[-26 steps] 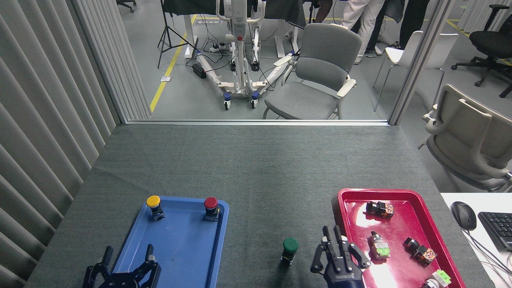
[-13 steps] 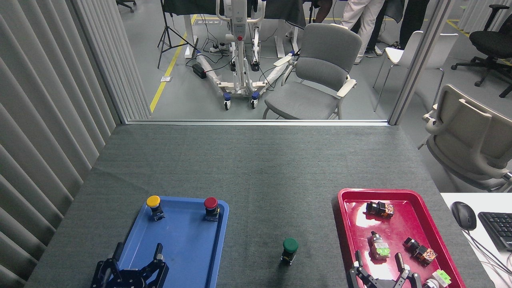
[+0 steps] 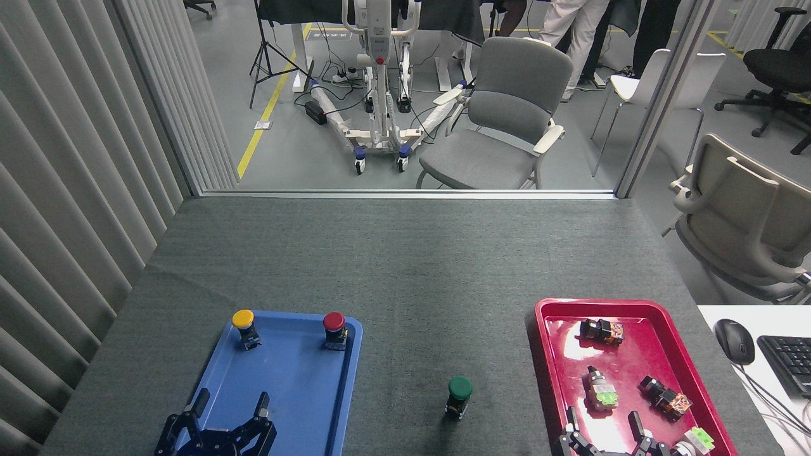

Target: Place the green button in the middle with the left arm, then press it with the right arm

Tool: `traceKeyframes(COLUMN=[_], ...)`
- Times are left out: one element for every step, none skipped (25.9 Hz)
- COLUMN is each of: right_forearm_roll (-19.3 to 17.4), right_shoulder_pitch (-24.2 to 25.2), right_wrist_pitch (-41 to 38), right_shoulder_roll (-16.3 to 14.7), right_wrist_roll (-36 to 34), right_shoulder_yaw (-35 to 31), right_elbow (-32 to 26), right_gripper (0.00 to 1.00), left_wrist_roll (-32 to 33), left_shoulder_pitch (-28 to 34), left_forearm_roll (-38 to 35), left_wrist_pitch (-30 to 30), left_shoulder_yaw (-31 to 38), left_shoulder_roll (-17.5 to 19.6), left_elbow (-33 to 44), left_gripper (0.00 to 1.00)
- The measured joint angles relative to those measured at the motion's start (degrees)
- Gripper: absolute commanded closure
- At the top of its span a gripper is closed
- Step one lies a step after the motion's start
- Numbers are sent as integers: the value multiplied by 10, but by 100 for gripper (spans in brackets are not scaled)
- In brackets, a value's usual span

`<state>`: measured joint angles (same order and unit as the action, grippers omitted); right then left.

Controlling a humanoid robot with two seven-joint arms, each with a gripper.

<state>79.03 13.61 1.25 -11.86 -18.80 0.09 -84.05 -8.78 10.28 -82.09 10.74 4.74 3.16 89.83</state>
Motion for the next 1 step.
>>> traceKeyframes(right_forearm_roll=[0], right_shoulder_pitch=[0], right_wrist_pitch=[0], right_shoulder_roll=[0], right_wrist_roll=[10], right_shoulder_yaw=[0], right_elbow=[0], right_gripper=[0], left_wrist_roll=[2], left_shoulder_pitch=[-1], left_forearm_roll=[0], left_wrist_pitch=[1], left_shoulder_yaw=[0], left_shoulder_roll=[0], left_elbow=[0], left_gripper=[0])
